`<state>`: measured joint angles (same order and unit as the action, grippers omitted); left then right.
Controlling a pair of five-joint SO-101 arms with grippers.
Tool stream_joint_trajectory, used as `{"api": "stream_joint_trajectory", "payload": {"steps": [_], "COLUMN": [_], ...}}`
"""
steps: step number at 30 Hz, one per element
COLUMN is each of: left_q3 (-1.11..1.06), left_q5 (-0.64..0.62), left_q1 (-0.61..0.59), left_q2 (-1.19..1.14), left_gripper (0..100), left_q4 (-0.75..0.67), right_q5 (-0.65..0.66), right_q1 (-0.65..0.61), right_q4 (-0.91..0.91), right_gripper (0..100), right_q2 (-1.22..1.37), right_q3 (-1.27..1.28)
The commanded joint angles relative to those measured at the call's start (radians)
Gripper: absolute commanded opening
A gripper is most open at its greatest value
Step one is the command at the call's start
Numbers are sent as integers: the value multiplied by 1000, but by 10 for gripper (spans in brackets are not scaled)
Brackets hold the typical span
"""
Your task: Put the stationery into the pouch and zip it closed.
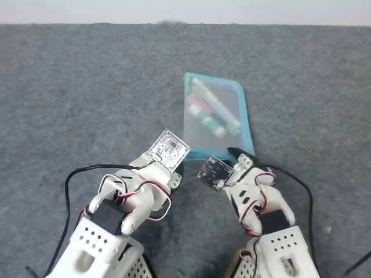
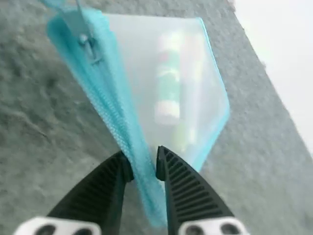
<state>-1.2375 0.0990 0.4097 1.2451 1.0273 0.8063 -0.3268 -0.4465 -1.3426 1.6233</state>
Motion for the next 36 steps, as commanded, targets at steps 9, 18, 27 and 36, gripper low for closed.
{"api": "stream_joint_trajectory", "payload": {"steps": [9, 18, 27, 36], "left_q3": [-13, -15, -117, -137], "left_q5": [3, 3, 8, 2], "left_q1": [-98, -221, -41, -71], "left_q2": [3, 3, 3, 5], "left_gripper": [10, 10, 76, 231], "left_q4": [-114, -112, -161, -184], "right_q5": [87, 89, -57, -275], "right_q1": [133, 182, 114, 94], "right_q4": [-56, -56, -90, -633], "right_gripper": [9, 9, 13, 191], "right_q2": [-18, -18, -27, -16], "right_q3": [-20, -20, -26, -347]}}
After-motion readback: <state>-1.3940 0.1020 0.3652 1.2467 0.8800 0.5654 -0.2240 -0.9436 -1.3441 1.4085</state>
